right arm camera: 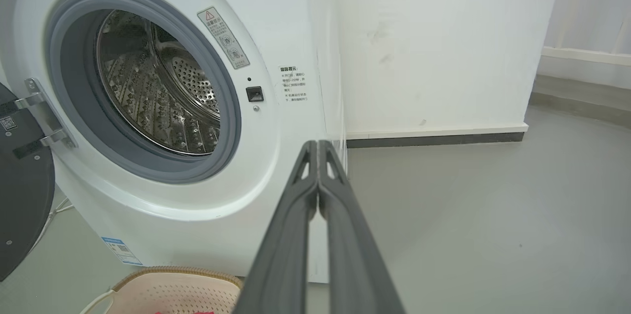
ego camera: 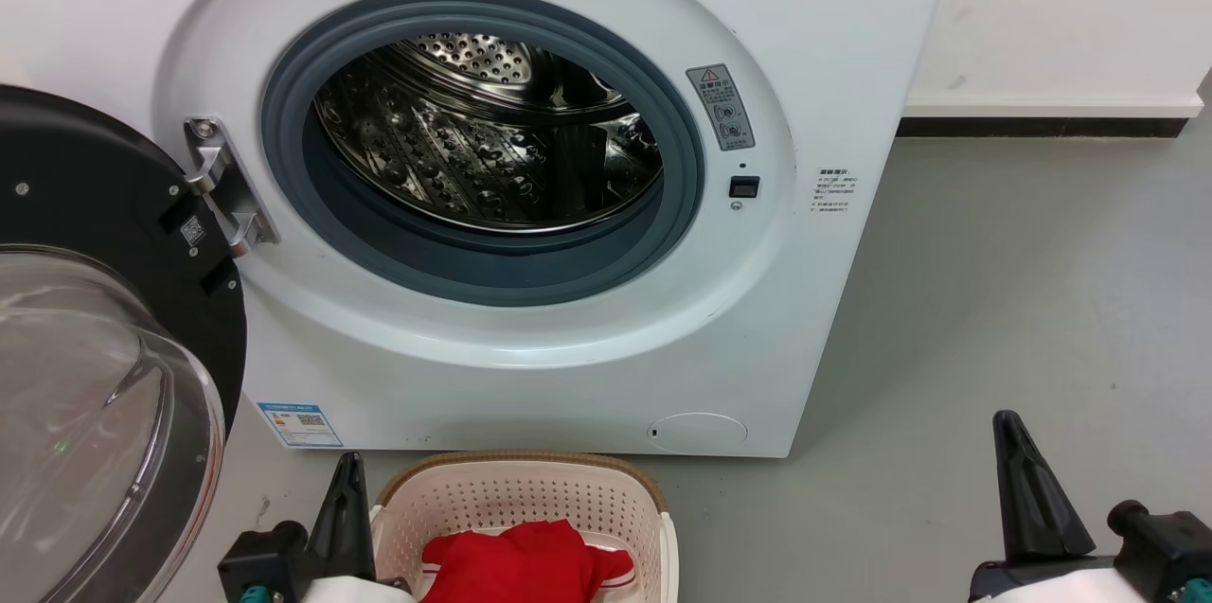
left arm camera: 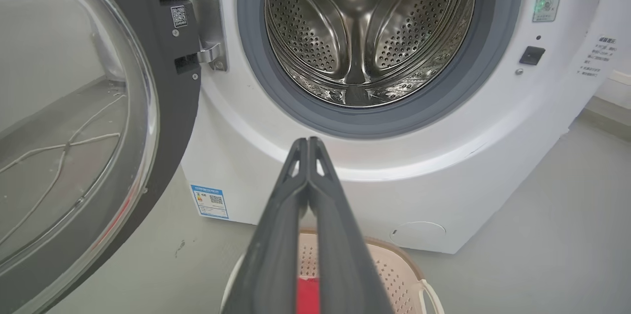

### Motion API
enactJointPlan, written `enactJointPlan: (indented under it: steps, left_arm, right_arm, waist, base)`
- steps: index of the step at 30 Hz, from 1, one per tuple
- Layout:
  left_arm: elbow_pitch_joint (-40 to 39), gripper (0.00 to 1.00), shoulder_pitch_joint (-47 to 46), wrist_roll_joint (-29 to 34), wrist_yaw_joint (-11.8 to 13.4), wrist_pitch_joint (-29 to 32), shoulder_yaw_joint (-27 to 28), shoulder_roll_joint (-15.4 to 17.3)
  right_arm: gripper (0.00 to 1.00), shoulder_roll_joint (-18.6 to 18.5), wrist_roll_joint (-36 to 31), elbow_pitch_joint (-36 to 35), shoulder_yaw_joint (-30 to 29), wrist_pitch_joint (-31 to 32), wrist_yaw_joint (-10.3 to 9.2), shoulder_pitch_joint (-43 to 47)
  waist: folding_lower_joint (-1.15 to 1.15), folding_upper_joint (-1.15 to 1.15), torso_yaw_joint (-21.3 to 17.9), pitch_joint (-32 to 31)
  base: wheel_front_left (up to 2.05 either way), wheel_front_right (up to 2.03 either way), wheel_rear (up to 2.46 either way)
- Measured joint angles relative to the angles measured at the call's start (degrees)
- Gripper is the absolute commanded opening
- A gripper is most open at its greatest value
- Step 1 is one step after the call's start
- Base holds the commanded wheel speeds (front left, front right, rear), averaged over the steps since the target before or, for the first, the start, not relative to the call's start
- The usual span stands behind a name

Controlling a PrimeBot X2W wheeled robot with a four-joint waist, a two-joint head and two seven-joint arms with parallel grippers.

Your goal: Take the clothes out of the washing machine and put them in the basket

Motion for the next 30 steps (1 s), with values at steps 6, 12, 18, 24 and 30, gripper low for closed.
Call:
enactJointPlan:
  steps: [6, 12, 18, 24, 30]
  left_arm:
    - [0.4, 0.0, -1.0, -7.1, -0.8, 1.6, 0.5, 0.0]
    - [0.9, 0.0, -1.5, -13.5, -1.7, 3.1, 1.2, -0.1]
    - [1.3, 0.0, -2.3, -19.5, -2.3, 4.3, 1.8, -0.1]
    - [1.6, 0.0, -3.3, -25.2, -3.1, 5.7, 2.2, -0.1]
    - [2.2, 0.0, -3.7, -30.4, -3.7, 6.9, 2.8, -0.1]
  right_arm:
    - [0.0, -0.4, 7.6, 1.3, 0.2, 1.3, 0.0, -0.8]
    - [0.0, -0.6, 14.4, 2.2, 0.3, 2.5, 0.0, -1.9]
    - [0.0, -0.8, 20.9, 3.2, 0.3, 3.5, 0.0, -2.9]
    - [0.0, -1.1, 26.9, 4.1, 0.3, 4.6, 0.0, -3.6]
    - [0.0, -1.2, 32.3, 4.9, 0.2, 5.8, -0.01, -4.4]
  waist:
    - [0.0, 0.0, 0.0, 0.0]
    - [0.01, 0.0, 0.0, 0.1]
    - [0.01, 0.0, 0.0, 0.1]
    - [0.0, 0.0, 0.0, 0.2]
    - [0.01, 0.0, 0.0, 0.2]
  base:
    - [0.0, 0.0, 0.0]
    - [0.0, 0.0, 0.0]
    - [0.0, 0.0, 0.0]
    - [0.0, 0.0, 0.0]
    - [0.0, 0.0, 0.0]
